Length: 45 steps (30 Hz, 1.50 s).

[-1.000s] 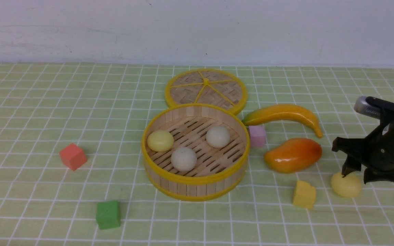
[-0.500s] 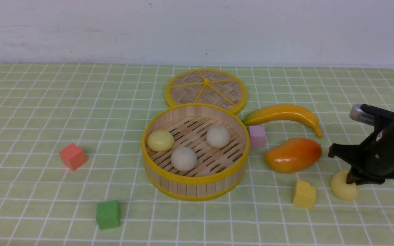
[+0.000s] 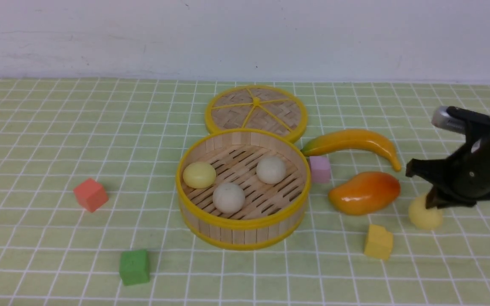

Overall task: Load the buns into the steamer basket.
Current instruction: Use the right arm to put the steamed stuffed bun into the steamer

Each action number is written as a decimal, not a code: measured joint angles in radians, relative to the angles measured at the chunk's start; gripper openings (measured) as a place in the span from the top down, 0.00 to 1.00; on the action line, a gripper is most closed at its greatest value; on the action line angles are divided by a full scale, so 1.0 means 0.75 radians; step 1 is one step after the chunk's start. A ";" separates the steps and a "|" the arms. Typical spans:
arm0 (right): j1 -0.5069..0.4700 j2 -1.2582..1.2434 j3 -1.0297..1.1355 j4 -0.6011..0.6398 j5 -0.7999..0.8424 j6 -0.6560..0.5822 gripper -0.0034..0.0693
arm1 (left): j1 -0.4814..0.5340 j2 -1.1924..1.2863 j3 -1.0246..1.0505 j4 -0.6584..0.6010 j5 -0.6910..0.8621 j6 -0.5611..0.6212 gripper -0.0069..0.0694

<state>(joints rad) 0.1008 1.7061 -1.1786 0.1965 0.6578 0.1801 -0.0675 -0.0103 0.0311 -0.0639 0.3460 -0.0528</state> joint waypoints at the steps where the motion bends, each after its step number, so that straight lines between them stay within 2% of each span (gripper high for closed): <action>1: 0.024 0.000 -0.037 0.024 0.018 -0.033 0.95 | 0.000 0.000 0.000 0.000 0.000 0.000 0.62; 8: 0.246 0.058 -0.373 0.303 0.054 -0.232 0.95 | 0.000 0.000 0.000 0.000 0.000 0.000 0.61; 13: 0.352 0.238 -0.610 0.405 0.047 -0.265 0.95 | 0.000 0.000 0.000 0.000 0.000 0.000 0.60; 19: 0.419 0.418 -0.792 0.421 0.131 -0.268 0.94 | 0.000 0.000 0.000 0.000 0.000 0.000 0.60; 23: 0.439 0.450 -0.808 0.342 0.297 -0.268 0.94 | 0.000 0.000 0.000 0.000 0.000 0.000 0.60; 26: 0.439 0.453 -0.784 0.313 0.344 -0.260 0.94 | 0.000 0.000 0.000 0.000 0.000 0.000 0.60; 34: 0.438 0.455 -0.649 0.310 0.269 -0.250 0.92 | 0.000 0.000 0.000 0.000 0.000 0.000 0.60; 38: 0.438 0.455 -0.643 0.311 0.205 -0.240 0.83 | 0.000 0.000 0.000 0.000 0.000 0.000 0.60; 41: 0.438 0.455 -0.643 0.311 0.229 -0.219 0.71 | 0.000 0.000 0.000 0.000 0.000 0.000 0.60; 42: 0.438 0.455 -0.643 0.311 0.229 -0.218 0.70 | 0.000 0.000 0.000 0.000 0.000 0.000 0.60; 45: 0.438 0.449 -0.642 0.288 0.259 -0.216 0.51 | 0.000 0.000 0.000 0.000 0.000 0.000 0.60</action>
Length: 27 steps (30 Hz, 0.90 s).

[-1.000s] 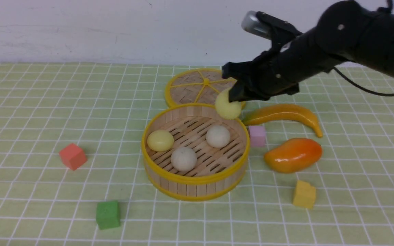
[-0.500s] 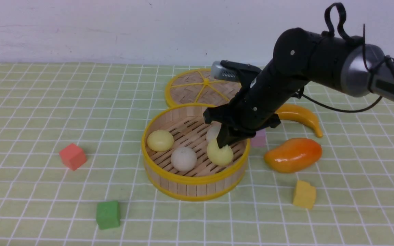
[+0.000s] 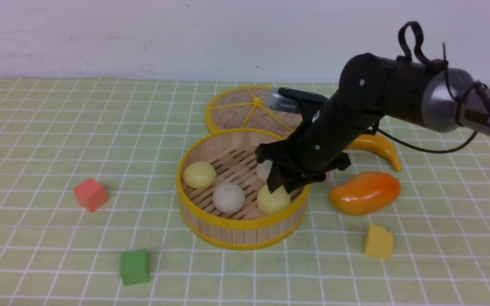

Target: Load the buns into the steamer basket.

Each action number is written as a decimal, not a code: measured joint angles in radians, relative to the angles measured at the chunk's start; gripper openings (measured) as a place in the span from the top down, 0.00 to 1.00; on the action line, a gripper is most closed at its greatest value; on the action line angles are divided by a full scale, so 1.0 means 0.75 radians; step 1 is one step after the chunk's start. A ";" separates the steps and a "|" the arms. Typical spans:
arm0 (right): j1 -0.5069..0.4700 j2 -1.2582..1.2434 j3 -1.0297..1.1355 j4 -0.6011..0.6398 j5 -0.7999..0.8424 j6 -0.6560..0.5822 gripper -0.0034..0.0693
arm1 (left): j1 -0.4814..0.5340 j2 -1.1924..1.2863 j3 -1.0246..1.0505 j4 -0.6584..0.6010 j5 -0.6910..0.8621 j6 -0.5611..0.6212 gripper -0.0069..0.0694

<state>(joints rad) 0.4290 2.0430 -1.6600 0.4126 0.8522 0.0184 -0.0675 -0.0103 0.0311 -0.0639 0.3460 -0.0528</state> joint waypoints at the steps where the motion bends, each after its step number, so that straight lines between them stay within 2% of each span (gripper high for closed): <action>1: 0.000 -0.007 0.000 -0.015 0.003 0.000 0.47 | 0.000 0.000 0.000 0.000 0.000 0.000 0.60; 5: 0.000 -0.072 0.003 -0.117 0.053 0.054 0.39 | 0.000 0.000 0.000 0.000 0.000 0.000 0.60; 9: 0.000 -0.244 0.003 -0.237 0.165 0.179 0.39 | 0.000 0.000 0.000 0.000 0.000 0.000 0.60; 13: 0.000 -0.480 0.003 -0.362 0.272 0.204 0.53 | 0.000 0.000 0.000 0.000 0.000 0.000 0.60; 17: 0.000 -0.707 0.023 -0.471 0.354 0.205 0.77 | 0.000 0.000 0.000 0.000 0.000 0.000 0.60; 18: 0.000 -0.731 0.027 -0.478 0.356 0.205 0.80 | 0.000 0.000 0.000 0.000 0.000 0.000 0.60; 19: 0.000 -0.844 0.088 -0.496 0.371 0.205 0.92 | 0.000 0.000 0.000 0.000 0.000 0.000 0.60; 22: 0.000 -1.001 0.203 -0.500 0.405 0.205 0.98 | 0.000 0.000 0.000 0.000 0.000 0.000 0.60; 27: 0.000 -1.327 0.496 -0.503 0.417 0.205 0.98 | 0.000 0.000 0.000 0.000 0.000 0.000 0.60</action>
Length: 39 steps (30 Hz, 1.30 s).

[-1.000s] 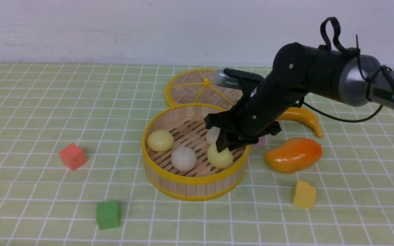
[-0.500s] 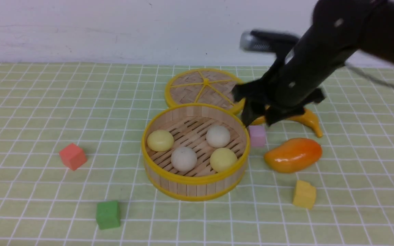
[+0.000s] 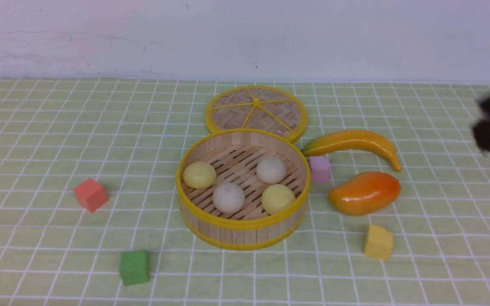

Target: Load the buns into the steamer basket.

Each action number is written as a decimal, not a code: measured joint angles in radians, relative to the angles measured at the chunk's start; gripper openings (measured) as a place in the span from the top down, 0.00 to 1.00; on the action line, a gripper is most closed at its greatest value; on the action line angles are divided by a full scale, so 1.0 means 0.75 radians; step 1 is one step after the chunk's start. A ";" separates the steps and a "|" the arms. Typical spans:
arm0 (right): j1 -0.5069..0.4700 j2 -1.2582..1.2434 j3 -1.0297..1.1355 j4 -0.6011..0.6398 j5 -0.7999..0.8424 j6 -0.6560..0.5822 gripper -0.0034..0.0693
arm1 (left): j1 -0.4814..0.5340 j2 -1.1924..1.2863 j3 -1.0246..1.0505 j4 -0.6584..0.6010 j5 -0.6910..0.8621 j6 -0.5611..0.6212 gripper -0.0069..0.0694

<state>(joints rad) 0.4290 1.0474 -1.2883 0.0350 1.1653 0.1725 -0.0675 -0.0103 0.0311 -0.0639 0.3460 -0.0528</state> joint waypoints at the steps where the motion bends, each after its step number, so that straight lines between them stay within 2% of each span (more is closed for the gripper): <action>1: 0.000 -0.052 0.064 0.000 -0.008 0.000 0.98 | 0.000 0.000 0.000 0.000 0.000 0.000 0.60; 5: 0.000 -0.246 0.238 0.005 -0.035 0.010 0.98 | 0.000 0.000 0.000 0.000 0.000 0.000 0.60; 8: 0.000 -0.445 0.366 0.008 0.011 0.114 0.98 | 0.000 0.000 0.000 0.000 0.000 0.000 0.60; 13: 0.000 -0.641 0.429 0.009 0.128 0.214 0.97 | 0.000 0.000 0.000 0.000 0.000 0.000 0.60; 24: -0.003 -0.883 0.432 0.009 0.136 0.229 0.96 | 0.000 0.000 0.000 0.000 0.000 0.000 0.60; 27: -0.063 -0.917 0.432 0.009 0.136 0.229 0.96 | 0.000 0.000 0.000 0.000 0.000 0.000 0.60; 32: -0.376 -0.989 0.463 -0.124 0.087 0.224 0.95 | 0.000 0.000 0.000 0.000 0.000 0.000 0.60; 36: -0.551 -1.050 0.639 -0.172 -0.177 0.220 0.95 | 0.000 0.000 0.000 0.000 0.000 0.000 0.60; 39: -0.630 -1.097 0.867 -0.180 -0.479 0.220 0.95 | 0.000 0.000 0.000 0.000 0.000 0.000 0.60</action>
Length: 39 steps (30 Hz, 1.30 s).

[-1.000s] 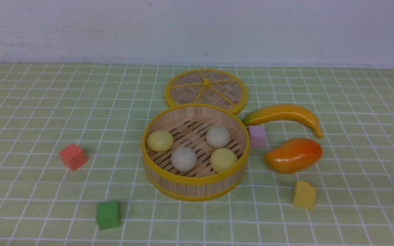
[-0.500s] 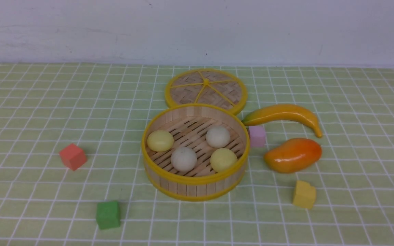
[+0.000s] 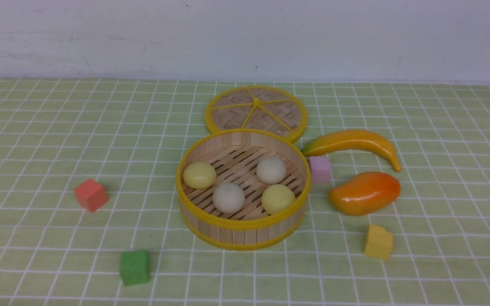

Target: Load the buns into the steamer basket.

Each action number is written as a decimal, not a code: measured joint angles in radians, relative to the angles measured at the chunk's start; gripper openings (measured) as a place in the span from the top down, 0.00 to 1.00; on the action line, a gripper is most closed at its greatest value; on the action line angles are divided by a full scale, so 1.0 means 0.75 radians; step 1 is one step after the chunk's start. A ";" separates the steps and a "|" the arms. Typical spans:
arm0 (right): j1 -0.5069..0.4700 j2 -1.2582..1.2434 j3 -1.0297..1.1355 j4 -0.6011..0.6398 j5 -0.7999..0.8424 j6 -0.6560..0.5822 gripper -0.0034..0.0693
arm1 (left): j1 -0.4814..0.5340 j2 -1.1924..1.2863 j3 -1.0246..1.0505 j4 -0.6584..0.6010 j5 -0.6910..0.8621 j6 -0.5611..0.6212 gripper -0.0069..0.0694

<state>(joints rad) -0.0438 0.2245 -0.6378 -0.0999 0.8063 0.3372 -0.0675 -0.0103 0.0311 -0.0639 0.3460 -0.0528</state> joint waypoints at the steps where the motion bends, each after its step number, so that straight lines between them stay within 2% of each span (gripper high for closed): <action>1: -0.018 -0.014 0.076 -0.016 -0.085 0.000 0.95 | 0.000 0.000 0.000 0.000 0.000 0.000 0.60; 6: -0.053 -0.141 0.538 -0.112 -0.472 0.000 0.95 | 0.000 0.000 0.000 0.000 0.000 0.000 0.60; 8: -0.053 -0.231 0.706 -0.124 -0.558 0.000 0.94 | 0.000 0.000 0.000 0.000 0.000 0.000 0.60; 12: -0.055 -0.308 0.867 -0.077 -0.588 -0.007 0.94 | 0.000 0.000 0.000 0.000 0.000 0.000 0.60; 14: -0.055 -0.312 0.876 -0.018 -0.561 -0.076 0.94 | 0.000 0.000 0.000 0.000 0.003 0.000 0.60; 15: -0.055 -0.312 0.876 0.032 -0.561 -0.179 0.93 | 0.000 0.000 0.000 0.000 0.001 0.000 0.60; 16: -0.055 -0.312 0.876 0.040 -0.561 -0.194 0.93 | 0.000 0.000 0.000 0.000 0.001 0.000 0.60; 19: -0.055 -0.313 0.876 0.156 -0.561 -0.404 0.93 | 0.000 0.000 0.000 0.000 0.001 0.000 0.60; 22: -0.055 -0.313 0.876 0.221 -0.561 -0.505 0.93 | 0.000 0.000 0.000 0.000 0.003 0.000 0.60; 39: -0.055 -0.313 0.876 0.237 -0.561 -0.538 0.90 | 0.000 0.000 0.000 0.000 0.003 0.000 0.60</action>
<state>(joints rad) -0.0853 -0.0106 0.0188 0.0777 0.3859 -0.0666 -0.0675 -0.0103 0.0311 -0.0639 0.3480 -0.0528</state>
